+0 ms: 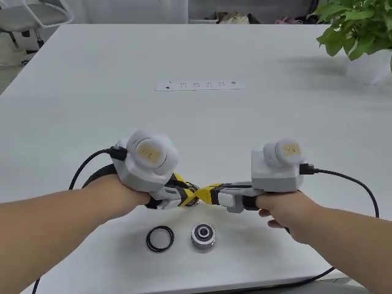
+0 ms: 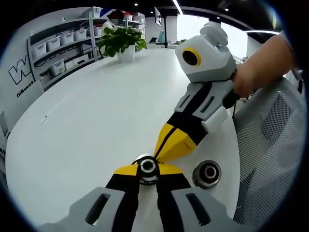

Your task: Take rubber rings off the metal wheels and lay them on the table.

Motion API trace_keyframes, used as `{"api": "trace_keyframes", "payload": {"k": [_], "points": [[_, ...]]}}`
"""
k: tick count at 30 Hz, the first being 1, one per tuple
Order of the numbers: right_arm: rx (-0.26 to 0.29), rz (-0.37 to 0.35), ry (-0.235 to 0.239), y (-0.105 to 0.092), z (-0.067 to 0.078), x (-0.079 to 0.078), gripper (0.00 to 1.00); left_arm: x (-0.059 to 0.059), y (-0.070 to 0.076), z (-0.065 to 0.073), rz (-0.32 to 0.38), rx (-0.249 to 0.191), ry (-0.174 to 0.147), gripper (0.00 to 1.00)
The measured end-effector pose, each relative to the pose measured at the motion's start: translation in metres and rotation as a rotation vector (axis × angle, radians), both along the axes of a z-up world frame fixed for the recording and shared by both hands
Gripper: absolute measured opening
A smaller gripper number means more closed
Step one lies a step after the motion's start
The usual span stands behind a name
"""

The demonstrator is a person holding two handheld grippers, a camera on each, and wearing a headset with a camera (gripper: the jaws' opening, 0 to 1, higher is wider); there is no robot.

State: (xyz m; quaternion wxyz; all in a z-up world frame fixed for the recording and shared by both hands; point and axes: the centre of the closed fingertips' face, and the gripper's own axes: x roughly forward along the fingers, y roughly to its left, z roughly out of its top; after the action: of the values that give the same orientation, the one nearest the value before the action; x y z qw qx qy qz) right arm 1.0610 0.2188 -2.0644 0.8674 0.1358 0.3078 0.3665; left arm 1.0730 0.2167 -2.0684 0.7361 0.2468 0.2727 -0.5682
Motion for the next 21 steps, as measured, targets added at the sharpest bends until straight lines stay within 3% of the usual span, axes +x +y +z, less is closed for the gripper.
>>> {"api": "trace_keyframes", "payload": {"k": [8, 21], "points": [[0.007, 0.009, -0.009, 0.001, 0.003, 0.0, 0.0, -0.005, 0.002, 0.005, -0.013, 0.002, 0.002, 0.15], [0.045, 0.009, -0.032, 0.003, 0.019, 0.002, 0.0, -0.012, 0.013, 0.029, -0.006, -0.072, 0.0, 0.25]]}}
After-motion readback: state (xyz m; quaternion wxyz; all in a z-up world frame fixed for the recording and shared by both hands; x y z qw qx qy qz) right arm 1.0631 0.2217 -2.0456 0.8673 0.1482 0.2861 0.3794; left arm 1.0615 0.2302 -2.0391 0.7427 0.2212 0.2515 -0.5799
